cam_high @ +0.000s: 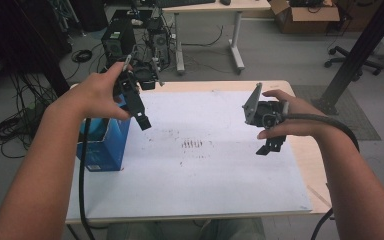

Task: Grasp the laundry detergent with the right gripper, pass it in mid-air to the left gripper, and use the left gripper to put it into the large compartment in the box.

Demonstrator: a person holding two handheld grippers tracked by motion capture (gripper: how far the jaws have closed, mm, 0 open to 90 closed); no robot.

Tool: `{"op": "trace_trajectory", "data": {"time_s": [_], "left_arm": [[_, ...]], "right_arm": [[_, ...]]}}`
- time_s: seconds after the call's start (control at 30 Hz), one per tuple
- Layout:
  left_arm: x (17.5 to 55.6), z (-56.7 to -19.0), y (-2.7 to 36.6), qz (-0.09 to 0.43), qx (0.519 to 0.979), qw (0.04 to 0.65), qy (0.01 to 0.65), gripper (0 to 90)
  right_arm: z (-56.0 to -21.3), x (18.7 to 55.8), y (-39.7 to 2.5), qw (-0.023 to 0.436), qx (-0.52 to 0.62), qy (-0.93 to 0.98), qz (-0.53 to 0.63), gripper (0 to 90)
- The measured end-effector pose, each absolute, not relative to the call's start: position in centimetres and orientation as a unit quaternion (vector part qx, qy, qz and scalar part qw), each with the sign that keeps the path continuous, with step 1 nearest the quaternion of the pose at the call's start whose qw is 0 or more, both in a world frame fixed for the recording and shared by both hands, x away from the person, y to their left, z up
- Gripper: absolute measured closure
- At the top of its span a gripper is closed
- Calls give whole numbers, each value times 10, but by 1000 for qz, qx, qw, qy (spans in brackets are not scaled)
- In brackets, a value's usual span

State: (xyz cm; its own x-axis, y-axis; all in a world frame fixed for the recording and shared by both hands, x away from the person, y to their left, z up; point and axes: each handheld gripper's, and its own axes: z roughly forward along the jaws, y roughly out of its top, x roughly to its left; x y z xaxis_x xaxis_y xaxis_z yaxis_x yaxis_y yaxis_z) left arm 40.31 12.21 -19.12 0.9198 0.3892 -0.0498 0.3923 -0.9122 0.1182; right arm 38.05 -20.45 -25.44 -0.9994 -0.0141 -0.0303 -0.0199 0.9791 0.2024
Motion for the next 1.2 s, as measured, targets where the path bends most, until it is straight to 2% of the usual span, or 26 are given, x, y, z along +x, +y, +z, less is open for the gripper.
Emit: {"op": "trace_trajectory", "data": {"time_s": [0.7,1.2], "left_arm": [[409,-208,97,-44,990,55,123,1],[409,-208,98,-42,990,53,123,2]], "right_arm": [[-255,392,-208,-3,-2,998,60,35],[-248,402,-197,-3,-15,998,53,35]]}}
